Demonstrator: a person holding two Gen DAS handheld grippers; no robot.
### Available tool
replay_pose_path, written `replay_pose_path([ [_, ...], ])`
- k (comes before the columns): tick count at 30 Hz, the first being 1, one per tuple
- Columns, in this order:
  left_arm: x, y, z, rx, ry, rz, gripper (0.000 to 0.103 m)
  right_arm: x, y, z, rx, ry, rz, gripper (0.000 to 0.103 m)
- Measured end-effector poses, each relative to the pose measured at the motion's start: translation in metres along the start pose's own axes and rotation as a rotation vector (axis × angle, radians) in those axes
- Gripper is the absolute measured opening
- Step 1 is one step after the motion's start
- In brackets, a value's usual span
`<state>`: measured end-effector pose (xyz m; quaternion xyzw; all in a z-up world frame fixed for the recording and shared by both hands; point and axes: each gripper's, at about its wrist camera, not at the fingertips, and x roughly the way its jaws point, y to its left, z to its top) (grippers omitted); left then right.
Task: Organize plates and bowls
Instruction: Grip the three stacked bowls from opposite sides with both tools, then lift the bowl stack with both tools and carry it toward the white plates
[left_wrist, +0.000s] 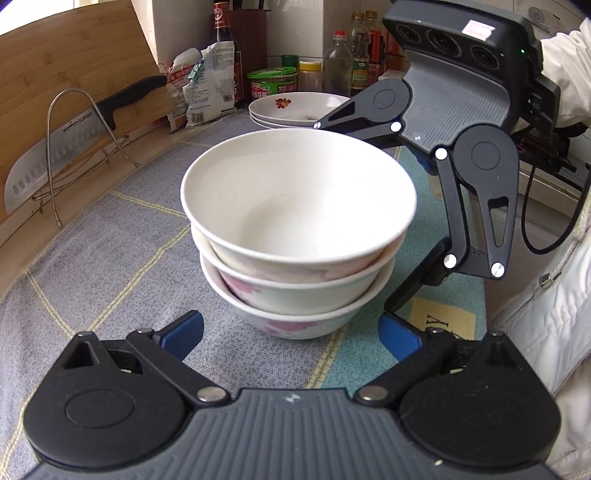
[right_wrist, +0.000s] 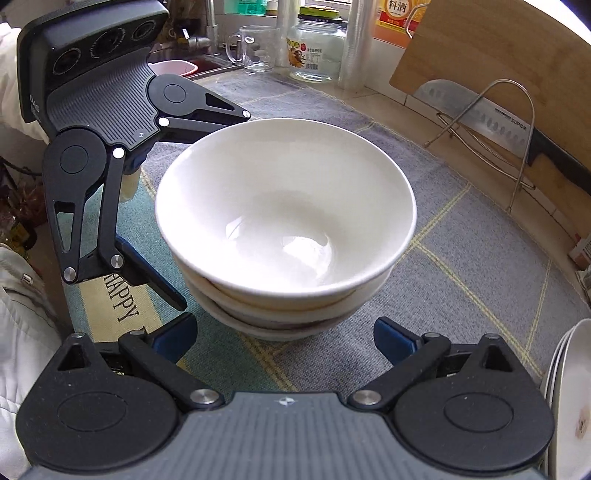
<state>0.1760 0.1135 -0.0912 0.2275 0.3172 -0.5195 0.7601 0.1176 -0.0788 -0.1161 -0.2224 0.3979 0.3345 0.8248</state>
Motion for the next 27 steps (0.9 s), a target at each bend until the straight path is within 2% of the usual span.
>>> replay_pose_path([
  [5, -0.001, 0.003, 0.005, 0.026, 0.001, -0.028, 0.098, -0.003, -0.003, 0.01, -0.055, -0.008, 0.035, 0.102],
  [8, 0.002, 0.007, 0.004, 0.021, 0.009, -0.038, 0.092, -0.002, -0.006, 0.013, -0.065, -0.003, 0.052, 0.1],
  [11, 0.004, 0.008, 0.004, 0.035, 0.011, -0.051, 0.092, -0.002, -0.008, 0.012, -0.073, 0.008, 0.064, 0.096],
  [27, 0.008, 0.016, 0.005, 0.04, 0.013, -0.133, 0.09, -0.001, -0.012, 0.018, -0.067, 0.028, 0.107, 0.091],
])
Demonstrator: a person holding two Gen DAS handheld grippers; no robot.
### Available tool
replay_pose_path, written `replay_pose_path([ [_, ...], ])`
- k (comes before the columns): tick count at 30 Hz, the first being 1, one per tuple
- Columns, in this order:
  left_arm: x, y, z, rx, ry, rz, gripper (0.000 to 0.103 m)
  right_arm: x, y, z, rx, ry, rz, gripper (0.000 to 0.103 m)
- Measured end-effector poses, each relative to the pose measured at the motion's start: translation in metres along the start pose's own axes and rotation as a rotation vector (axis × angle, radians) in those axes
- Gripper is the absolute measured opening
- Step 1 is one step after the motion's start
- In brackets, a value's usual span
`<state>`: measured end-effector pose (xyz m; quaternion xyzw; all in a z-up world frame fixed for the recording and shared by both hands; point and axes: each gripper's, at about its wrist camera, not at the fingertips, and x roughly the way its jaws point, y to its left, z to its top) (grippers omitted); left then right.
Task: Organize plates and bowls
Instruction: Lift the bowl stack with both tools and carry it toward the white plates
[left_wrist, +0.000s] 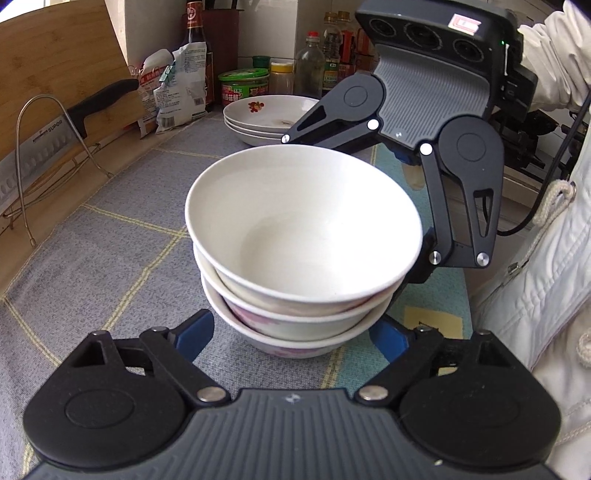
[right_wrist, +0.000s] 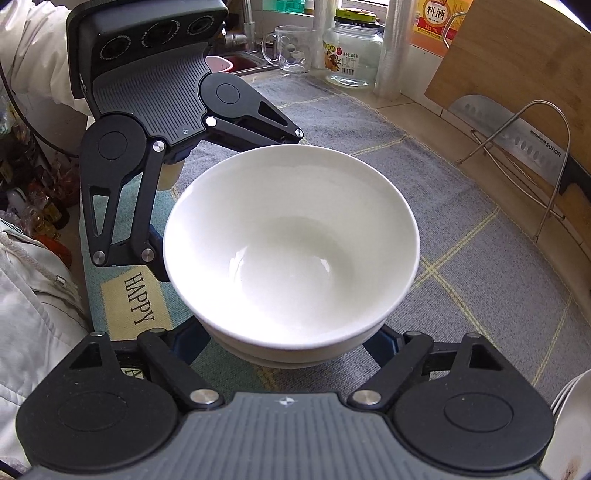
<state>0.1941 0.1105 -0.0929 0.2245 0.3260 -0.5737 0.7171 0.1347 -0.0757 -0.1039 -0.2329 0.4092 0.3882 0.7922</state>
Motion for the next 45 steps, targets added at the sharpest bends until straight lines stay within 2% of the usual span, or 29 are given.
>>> replay_pose_path([
  [9, 0.0, 0.003, -0.001, 0.005, -0.014, -0.039, 0.084, -0.001, 0.001, -0.001, 0.016, 0.0, -0.004, 0.089],
  [24, 0.0, -0.002, 0.01, 0.003, -0.002, -0.03, 0.084, -0.011, -0.001, -0.005, 0.05, 0.0, 0.013, 0.089],
  [35, 0.015, -0.015, 0.051, 0.014, -0.021, 0.001, 0.084, -0.044, -0.021, -0.015, 0.016, 0.003, -0.007, 0.089],
  [45, 0.055, -0.029, 0.106, 0.032, -0.047, 0.024, 0.084, -0.085, -0.062, -0.045, -0.012, -0.002, -0.03, 0.089],
])
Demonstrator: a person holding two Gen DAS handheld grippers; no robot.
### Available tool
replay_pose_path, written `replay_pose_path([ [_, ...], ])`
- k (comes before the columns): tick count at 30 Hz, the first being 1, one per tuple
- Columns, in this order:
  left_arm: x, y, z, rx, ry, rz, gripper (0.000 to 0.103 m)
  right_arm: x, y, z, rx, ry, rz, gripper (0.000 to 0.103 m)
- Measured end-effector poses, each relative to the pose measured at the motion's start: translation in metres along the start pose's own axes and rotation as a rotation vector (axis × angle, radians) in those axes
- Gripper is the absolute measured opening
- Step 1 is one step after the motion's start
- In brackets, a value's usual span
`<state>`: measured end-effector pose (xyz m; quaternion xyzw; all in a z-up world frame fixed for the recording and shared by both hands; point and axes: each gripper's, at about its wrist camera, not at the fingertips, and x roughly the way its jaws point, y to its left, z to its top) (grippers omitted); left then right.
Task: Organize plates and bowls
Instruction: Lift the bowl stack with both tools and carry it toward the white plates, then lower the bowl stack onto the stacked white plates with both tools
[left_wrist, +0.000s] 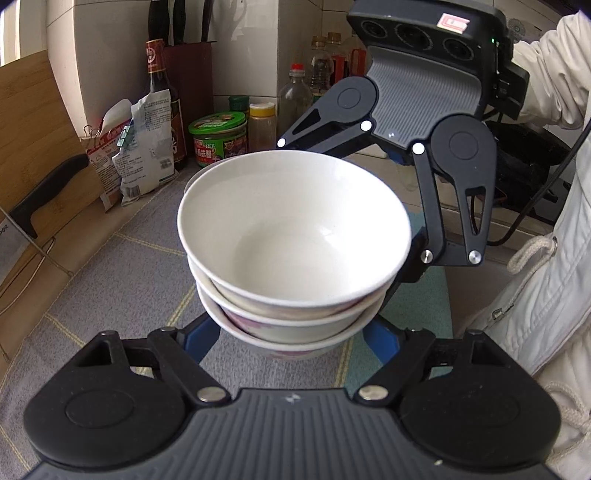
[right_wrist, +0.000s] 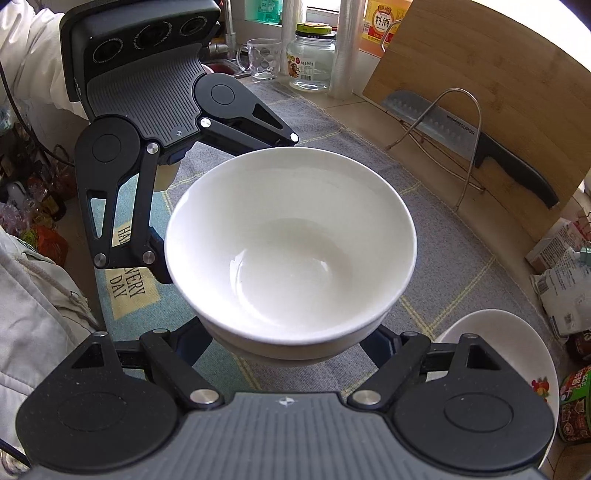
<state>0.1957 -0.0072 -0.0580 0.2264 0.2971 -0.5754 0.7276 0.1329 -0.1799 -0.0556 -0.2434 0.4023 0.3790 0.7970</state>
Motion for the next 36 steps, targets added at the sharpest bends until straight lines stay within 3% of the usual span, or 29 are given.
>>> replay_pose_path([
  [17, 0.087, 0.011, 0.083, 0.075, -0.033, 0.013, 0.084, -0.051, -0.095, -0.061, -0.013, 0.001, -0.092, 0.089],
  [25, 0.122, 0.025, 0.096, 0.079, -0.002, 0.006, 0.084, -0.048, -0.128, -0.084, 0.004, 0.013, -0.098, 0.089],
  [36, 0.139, 0.036, 0.099, 0.06, 0.025, 0.003, 0.084, -0.039, -0.145, -0.098, 0.023, 0.025, -0.075, 0.089],
])
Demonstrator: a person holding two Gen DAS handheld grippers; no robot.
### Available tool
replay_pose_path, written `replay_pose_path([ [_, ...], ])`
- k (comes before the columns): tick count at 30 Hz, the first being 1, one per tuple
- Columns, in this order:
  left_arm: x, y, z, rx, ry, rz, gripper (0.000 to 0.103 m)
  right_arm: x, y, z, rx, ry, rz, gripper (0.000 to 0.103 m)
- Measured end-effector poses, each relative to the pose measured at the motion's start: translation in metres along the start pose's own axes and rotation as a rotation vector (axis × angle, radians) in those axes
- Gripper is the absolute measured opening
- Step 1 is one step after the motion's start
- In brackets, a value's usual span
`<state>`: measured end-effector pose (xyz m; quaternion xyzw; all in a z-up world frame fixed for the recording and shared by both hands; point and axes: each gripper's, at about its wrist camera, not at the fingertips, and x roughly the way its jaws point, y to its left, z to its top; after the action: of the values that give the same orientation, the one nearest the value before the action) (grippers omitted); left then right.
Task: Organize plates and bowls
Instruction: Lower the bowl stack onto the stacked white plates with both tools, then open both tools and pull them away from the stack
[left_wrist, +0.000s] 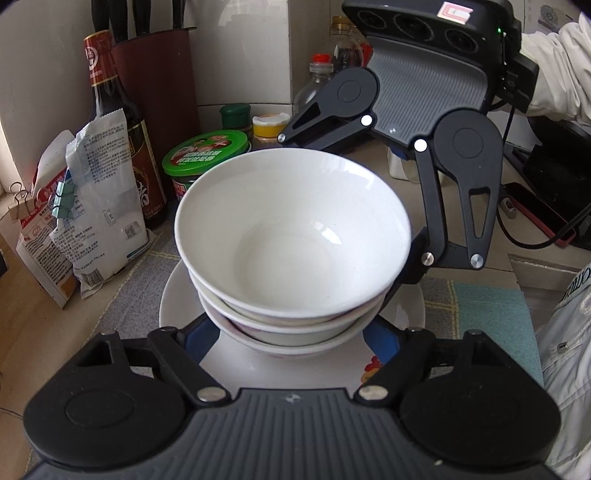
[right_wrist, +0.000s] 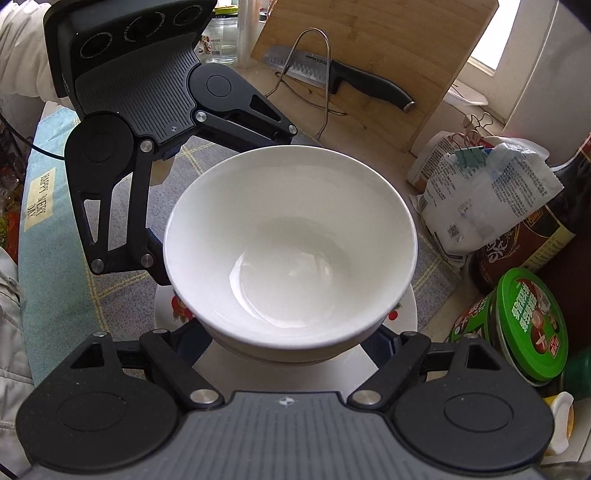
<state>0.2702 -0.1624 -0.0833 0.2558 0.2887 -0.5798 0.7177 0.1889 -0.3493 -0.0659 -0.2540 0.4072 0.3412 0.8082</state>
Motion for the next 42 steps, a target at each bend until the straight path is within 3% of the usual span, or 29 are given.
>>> replay_pose_path([
  [13, 0.002, 0.002, 0.0, -0.008, 0.001, -0.004, 0.084, 0.008, -0.01, 0.0, 0.032, 0.006, 0.025, 0.09],
  [15, 0.0, 0.002, -0.001, -0.01, -0.01, -0.004, 0.087, 0.006, -0.009, -0.001, 0.026, -0.005, 0.011, 0.097],
  [18, -0.002, -0.005, -0.005, 0.015, -0.011, 0.034, 0.096, 0.001, -0.009, 0.0, 0.037, -0.037, 0.0, 0.103],
  [22, -0.009, -0.012, -0.013, -0.01, -0.018, 0.101, 0.096, 0.0, -0.006, -0.002, 0.038, -0.032, -0.026, 0.103],
  [26, -0.037, -0.02, -0.02, -0.093, -0.115, 0.204, 0.096, -0.006, 0.001, -0.007, 0.059, -0.031, -0.057, 0.103],
  [28, -0.057, -0.028, -0.02, -0.128, -0.18, 0.31, 0.103, -0.012, 0.006, -0.008, 0.097, -0.028, -0.09, 0.103],
  [30, -0.073, -0.037, -0.022, -0.143, -0.224, 0.394, 0.103, -0.021, 0.014, -0.009, 0.146, -0.037, -0.133, 0.103],
  [32, -0.084, -0.041, -0.024, -0.18, -0.22, 0.418, 0.103, -0.032, 0.025, -0.009, 0.215, -0.045, -0.184, 0.103],
  [35, -0.099, -0.049, -0.034, -0.258, -0.257, 0.398, 0.102, -0.042, 0.044, -0.007, 0.343, -0.063, -0.266, 0.103],
  [39, -0.111, -0.069, -0.036, -0.328, -0.227, 0.54, 0.103, -0.048, 0.071, -0.006, 0.59, -0.073, -0.399, 0.103],
  [42, -0.12, -0.078, -0.037, -0.432, -0.176, 0.556, 0.103, -0.052, 0.094, -0.004, 0.76, -0.082, -0.477, 0.103],
])
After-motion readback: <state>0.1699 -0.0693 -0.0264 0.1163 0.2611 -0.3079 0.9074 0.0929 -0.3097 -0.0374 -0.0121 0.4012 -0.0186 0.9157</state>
